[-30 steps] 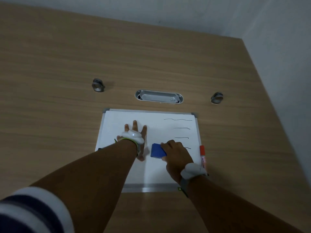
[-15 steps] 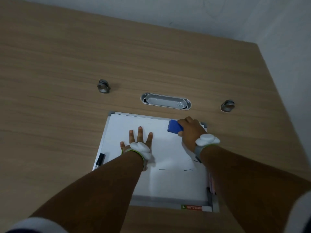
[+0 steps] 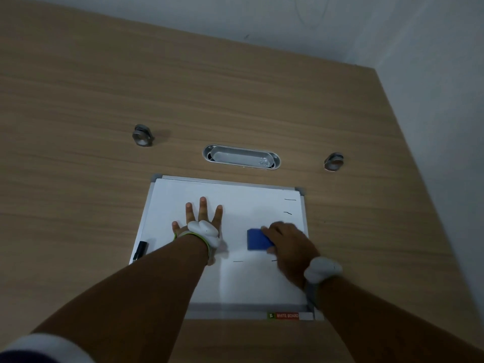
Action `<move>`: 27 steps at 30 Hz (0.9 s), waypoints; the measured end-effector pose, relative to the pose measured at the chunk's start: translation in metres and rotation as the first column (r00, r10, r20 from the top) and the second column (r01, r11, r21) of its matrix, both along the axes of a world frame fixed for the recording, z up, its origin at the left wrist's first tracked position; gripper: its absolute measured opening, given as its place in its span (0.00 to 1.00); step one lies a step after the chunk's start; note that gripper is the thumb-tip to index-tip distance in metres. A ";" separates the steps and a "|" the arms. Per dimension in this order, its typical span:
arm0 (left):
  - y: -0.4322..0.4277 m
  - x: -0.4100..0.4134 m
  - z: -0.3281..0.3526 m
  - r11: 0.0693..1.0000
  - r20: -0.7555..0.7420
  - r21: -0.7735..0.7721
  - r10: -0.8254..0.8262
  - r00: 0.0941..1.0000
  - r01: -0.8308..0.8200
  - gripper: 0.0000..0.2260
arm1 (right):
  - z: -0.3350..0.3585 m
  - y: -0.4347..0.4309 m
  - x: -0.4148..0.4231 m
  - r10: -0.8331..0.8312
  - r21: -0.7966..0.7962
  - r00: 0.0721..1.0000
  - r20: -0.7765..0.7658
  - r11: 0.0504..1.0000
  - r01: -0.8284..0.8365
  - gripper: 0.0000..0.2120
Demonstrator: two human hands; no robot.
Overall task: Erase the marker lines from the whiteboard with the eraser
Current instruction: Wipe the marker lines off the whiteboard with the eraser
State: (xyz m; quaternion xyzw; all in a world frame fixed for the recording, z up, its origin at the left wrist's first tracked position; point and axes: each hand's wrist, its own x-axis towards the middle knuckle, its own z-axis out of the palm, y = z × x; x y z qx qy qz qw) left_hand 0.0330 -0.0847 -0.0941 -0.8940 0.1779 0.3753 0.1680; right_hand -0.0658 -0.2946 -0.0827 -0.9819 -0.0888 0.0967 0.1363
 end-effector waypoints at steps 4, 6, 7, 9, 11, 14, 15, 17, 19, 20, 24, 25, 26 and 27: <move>0.001 0.000 -0.003 1.000 0.006 -0.020 0.011 1.000 -0.010 0.53 | 0.003 -0.027 0.064 -0.151 -0.031 0.988 -0.018 0.988 0.150 0.21; 0.001 0.001 -0.004 0.999 -0.009 -0.033 0.030 1.000 -0.030 0.54 | 0.003 -0.037 0.086 -0.184 -0.041 0.982 -0.040 0.982 0.182 0.20; 0.002 0.000 -0.004 0.999 -0.014 -0.031 0.032 0.999 -0.032 0.53 | 0.002 -0.039 0.091 -0.205 -0.038 0.978 -0.047 0.978 0.203 0.20; 0.002 0.000 -0.002 0.998 -0.021 -0.036 0.047 0.999 -0.048 0.54 | 0.001 -0.036 0.088 -0.241 -0.035 0.969 -0.053 0.970 0.239 0.20; 0.003 0.000 -0.001 0.998 -0.023 -0.031 0.049 0.999 -0.049 0.55 | 0.000 -0.026 0.070 -0.265 -0.020 0.963 -0.048 0.964 0.265 0.21; 0.004 0.001 0.001 0.999 -0.026 -0.020 0.037 0.999 -0.038 0.55 | 0.000 -0.007 0.019 -0.267 0.037 0.964 -0.014 0.963 0.268 0.22; 0.003 0.002 0.002 0.999 -0.026 -0.021 0.042 0.999 -0.042 0.55 | 0.000 -0.001 0.000 -0.262 0.054 0.965 0.007 0.964 0.262 0.22; 0.002 0.001 0.005 1.000 -0.023 -0.013 0.023 0.999 -0.024 0.54 | 0.000 0.009 -0.031 -0.254 0.051 0.966 0.038 0.966 0.252 0.23; 0.001 0.000 0.006 1.000 -0.018 -0.008 0.001 1.000 -0.001 0.52 | 0.000 0.015 -0.047 -0.243 0.036 0.969 0.035 0.970 0.242 0.23; 0.001 -0.001 0.006 1.000 -0.018 -0.010 0.005 1.000 -0.005 0.52 | 0.001 0.014 -0.046 -0.223 0.032 0.974 0.025 0.974 0.222 0.23; 0.001 -0.001 0.007 0.999 -0.017 -0.031 0.023 1.000 -0.024 0.52 | 0.005 -0.010 0.002 -0.213 0.011 0.977 -0.019 0.977 0.214 0.21; -0.001 0.000 0.009 0.998 -0.019 -0.050 0.032 0.999 -0.033 0.53 | 0.009 -0.017 0.020 -0.245 -0.014 0.969 -0.035 0.969 0.245 0.20; -0.001 0.000 0.008 0.998 -0.022 -0.056 0.038 0.999 -0.039 0.53 | 0.010 -0.021 0.035 -0.273 -0.043 0.961 -0.053 0.962 0.271 0.19; 0.000 0.000 0.007 0.998 -0.019 -0.049 0.035 0.999 -0.036 0.53 | 0.010 -0.023 0.047 -0.291 -0.072 0.955 -0.065 0.956 0.286 0.18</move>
